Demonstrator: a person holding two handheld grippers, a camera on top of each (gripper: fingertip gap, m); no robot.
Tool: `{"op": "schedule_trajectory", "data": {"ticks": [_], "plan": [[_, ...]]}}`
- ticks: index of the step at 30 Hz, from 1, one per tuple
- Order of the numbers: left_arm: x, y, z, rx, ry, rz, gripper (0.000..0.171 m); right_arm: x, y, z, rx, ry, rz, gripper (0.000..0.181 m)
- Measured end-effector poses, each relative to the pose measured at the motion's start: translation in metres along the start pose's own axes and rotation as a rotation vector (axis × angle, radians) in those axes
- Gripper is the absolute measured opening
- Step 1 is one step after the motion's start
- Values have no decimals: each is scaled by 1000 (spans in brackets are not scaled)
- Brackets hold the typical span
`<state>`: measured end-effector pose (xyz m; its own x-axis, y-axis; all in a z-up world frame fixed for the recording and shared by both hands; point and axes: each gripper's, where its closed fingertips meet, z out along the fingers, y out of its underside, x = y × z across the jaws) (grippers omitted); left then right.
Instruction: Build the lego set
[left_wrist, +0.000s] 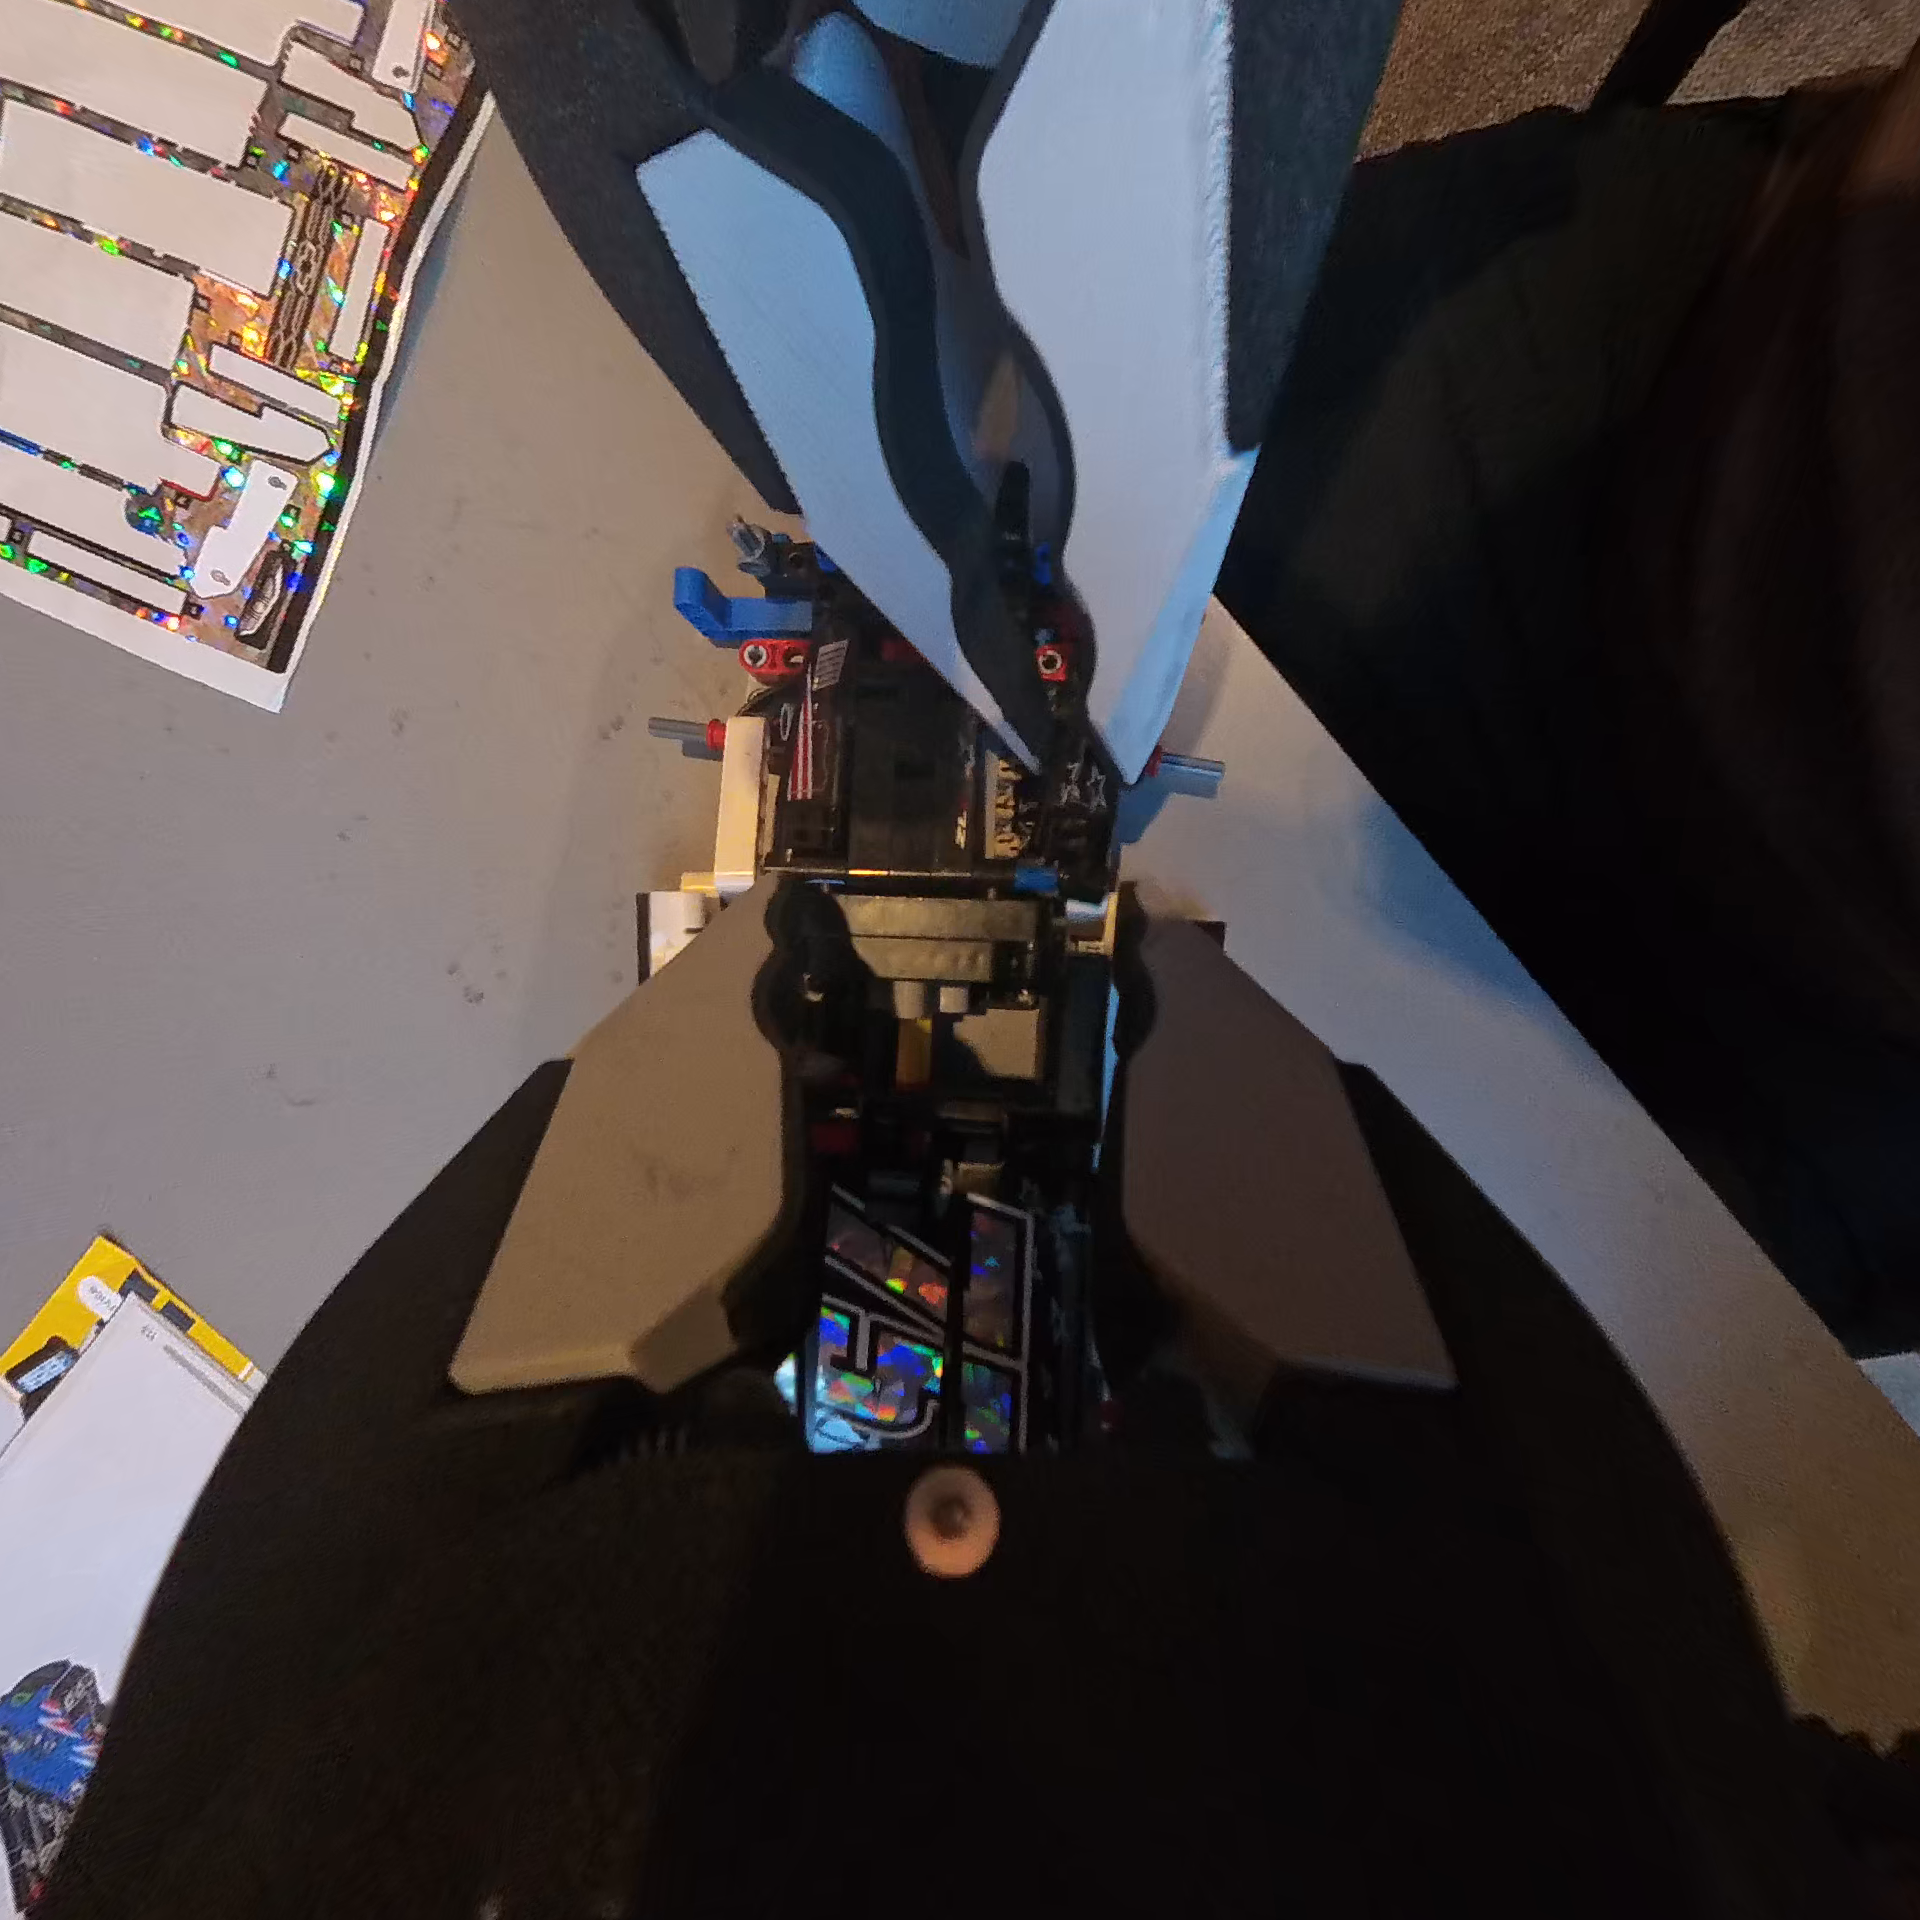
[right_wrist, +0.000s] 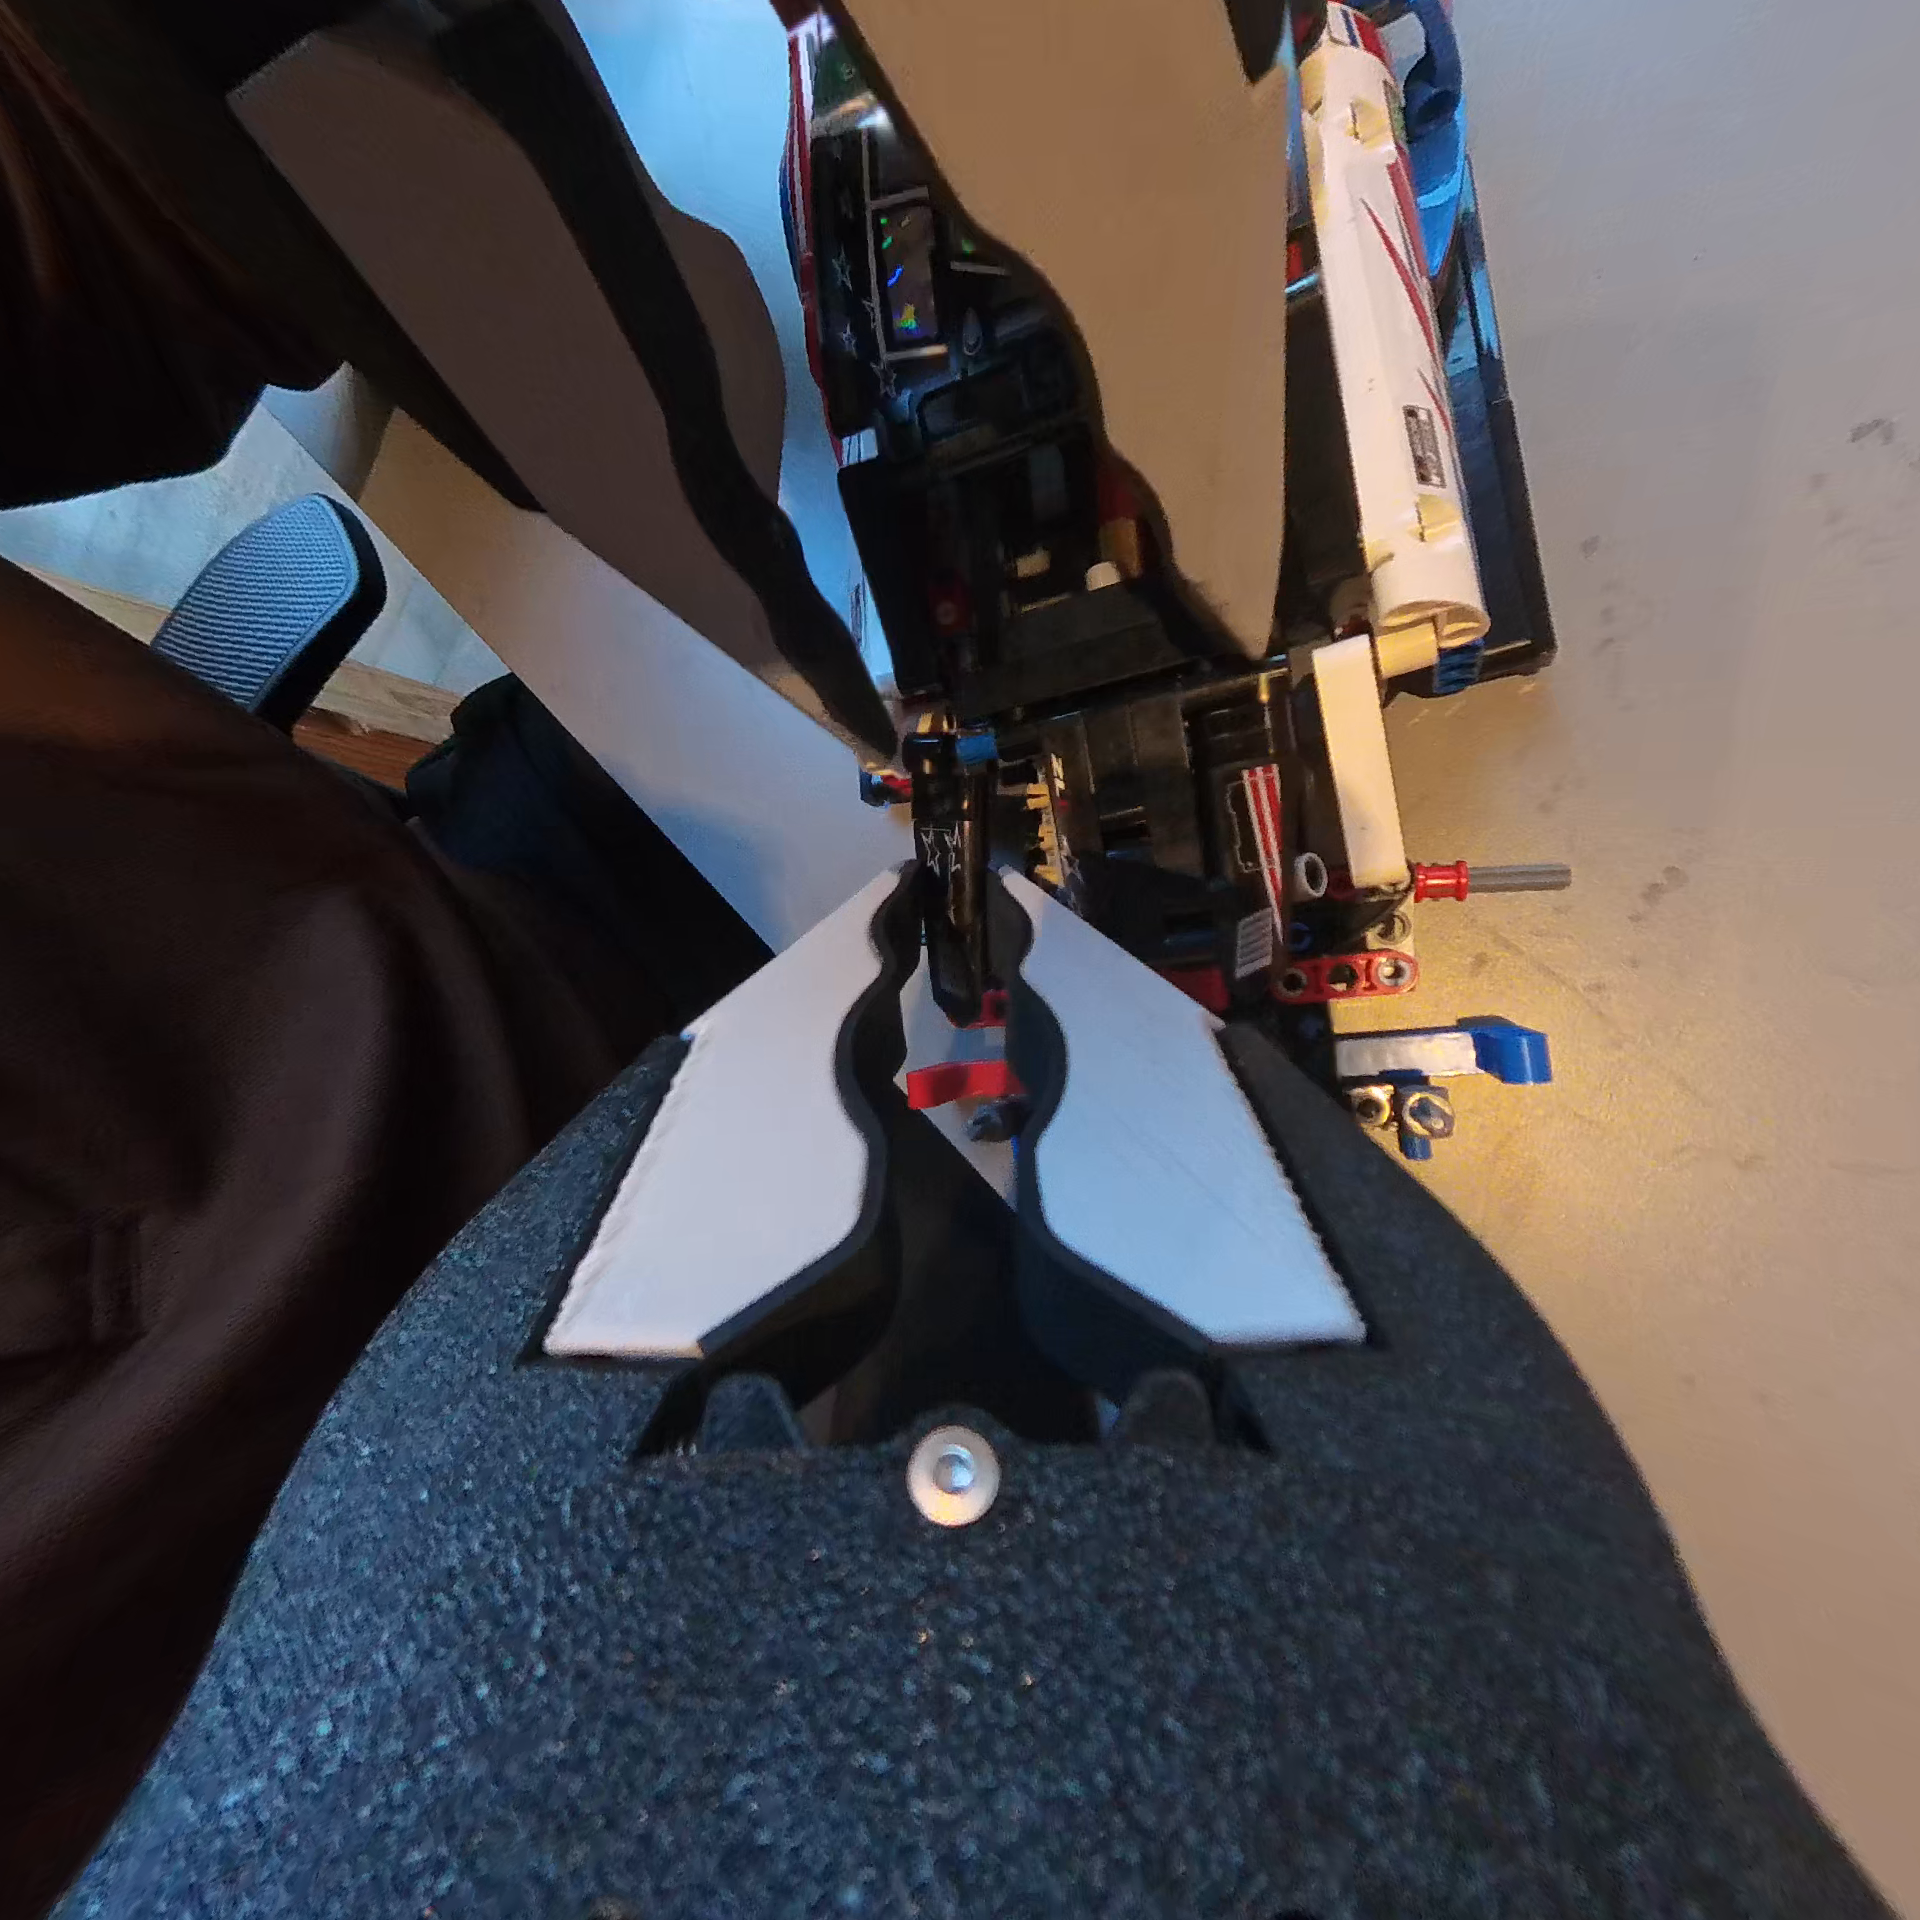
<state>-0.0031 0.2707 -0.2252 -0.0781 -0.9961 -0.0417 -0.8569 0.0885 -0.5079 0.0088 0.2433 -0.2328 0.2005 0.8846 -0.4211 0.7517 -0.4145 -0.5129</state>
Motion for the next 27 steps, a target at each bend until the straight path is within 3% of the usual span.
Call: {"op": "schedule_trajectory", "data": {"ticks": [3, 9, 15, 18, 20, 24, 27], "plan": [[0, -2, -1, 15, 1, 21, 52, -1, -1, 0, 13, -26, 13, 13], [17, -15, -11, 56, -73, 217, 39, -2, 0, -14, 83, -112, 67, 13], [16, -19, -9, 79, -210, 314, 7, -9, -4, -23, 188, -258, 143, 13], [18, -25, -13, 128, -289, 319, 7, -13, -4, -25, 229, -312, 170, 13], [23, -30, -14, 159, -302, 292, 20, -16, -3, -24, 240, -338, 182, 13], [30, -32, -15, 159, -347, 307, 7, -24, -2, -23, 252, -383, 189, 13], [35, -33, -11, 140, -388, 333, 8, -28, 1, -23, 252, -382, 174, 13]]}}
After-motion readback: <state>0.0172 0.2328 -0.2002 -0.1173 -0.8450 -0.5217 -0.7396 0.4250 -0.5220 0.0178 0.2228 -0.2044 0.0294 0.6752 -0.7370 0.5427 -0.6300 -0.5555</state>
